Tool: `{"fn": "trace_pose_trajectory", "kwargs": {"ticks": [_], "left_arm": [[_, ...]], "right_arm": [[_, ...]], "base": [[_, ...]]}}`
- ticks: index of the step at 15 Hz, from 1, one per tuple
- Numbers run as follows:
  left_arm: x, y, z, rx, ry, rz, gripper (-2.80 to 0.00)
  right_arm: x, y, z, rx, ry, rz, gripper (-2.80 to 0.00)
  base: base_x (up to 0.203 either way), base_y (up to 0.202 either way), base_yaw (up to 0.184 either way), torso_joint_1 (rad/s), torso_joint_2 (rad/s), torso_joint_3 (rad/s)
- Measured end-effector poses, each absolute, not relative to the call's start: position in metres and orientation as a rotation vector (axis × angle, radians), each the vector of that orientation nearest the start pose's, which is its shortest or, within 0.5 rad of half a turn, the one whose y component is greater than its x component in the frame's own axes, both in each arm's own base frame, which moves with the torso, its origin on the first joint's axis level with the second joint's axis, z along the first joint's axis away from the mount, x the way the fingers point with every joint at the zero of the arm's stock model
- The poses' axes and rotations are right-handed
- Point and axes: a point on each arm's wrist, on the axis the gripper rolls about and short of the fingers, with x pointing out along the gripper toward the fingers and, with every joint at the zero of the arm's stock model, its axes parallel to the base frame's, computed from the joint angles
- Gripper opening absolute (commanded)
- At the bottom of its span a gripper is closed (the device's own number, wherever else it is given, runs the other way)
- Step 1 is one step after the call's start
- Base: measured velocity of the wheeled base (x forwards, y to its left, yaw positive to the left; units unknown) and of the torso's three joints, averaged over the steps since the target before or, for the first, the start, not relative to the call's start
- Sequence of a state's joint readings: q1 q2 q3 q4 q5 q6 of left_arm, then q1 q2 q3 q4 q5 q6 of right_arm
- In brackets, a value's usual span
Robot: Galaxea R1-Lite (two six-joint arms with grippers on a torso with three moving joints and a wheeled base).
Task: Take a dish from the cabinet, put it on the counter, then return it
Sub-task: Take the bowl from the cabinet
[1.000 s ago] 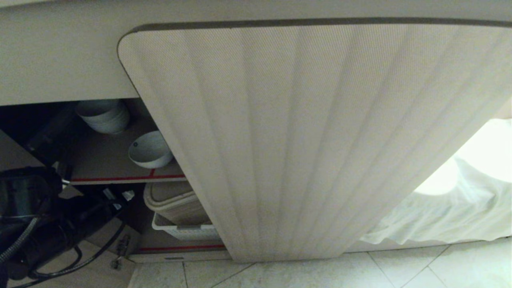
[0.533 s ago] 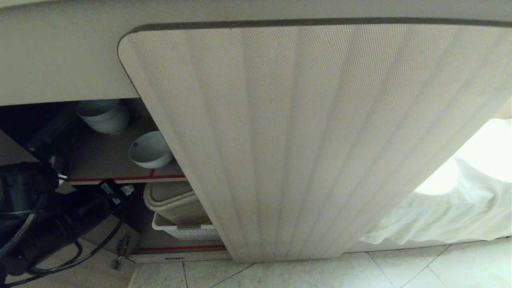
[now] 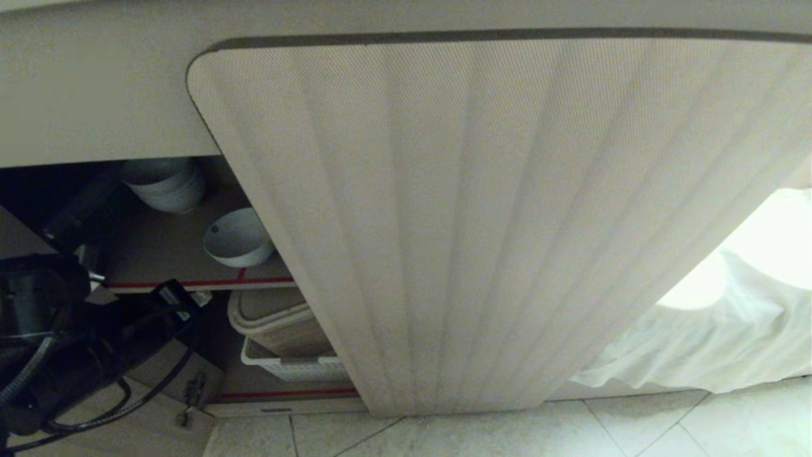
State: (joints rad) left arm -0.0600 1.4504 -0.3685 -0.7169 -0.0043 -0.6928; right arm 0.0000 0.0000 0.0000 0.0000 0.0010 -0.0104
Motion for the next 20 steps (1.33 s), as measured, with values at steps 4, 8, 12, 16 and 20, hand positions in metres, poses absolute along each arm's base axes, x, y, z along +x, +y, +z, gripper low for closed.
{"fn": "trace_pose_trajectory", "kwargs": {"ticks": [4, 8, 12, 16, 20], "left_arm": [[0.2077, -0.0126, 0.1433, -0.676, 0.369, 0.064, 0.00], [0.2065, -0.0126, 0.1445, -0.677, 0.363, 0.060, 0.00], [0.2047, -0.0134, 0.1456, -0.677, 0.362, 0.051, 0.00], [0.2037, -0.0141, 0.1445, -0.676, 0.371, 0.048, 0.00], [0.2081, -0.0146, 0.1487, -0.676, 0.360, 0.039, 0.00]], "right_arm": [[-0.0228, 0.0000, 0.0755, -0.011, 0.000, 0.001, -2.80], [-0.0228, 0.0000, 0.0755, -0.011, 0.000, 0.001, -2.80], [-0.0228, 0.0000, 0.0755, -0.011, 0.000, 0.001, -2.80], [-0.0228, 0.0000, 0.0755, -0.011, 0.000, 0.001, -2.80], [-0.0228, 0.0000, 0.0755, -0.011, 0.000, 0.001, -2.80]], "base": [[0.000, 0.000, 0.000, 0.000, 0.00, 0.000], [0.000, 0.000, 0.000, 0.000, 0.00, 0.000], [0.000, 0.000, 0.000, 0.000, 0.00, 0.000], [0.000, 0.000, 0.000, 0.000, 0.00, 0.000], [0.000, 0.000, 0.000, 0.000, 0.00, 0.000]]}}
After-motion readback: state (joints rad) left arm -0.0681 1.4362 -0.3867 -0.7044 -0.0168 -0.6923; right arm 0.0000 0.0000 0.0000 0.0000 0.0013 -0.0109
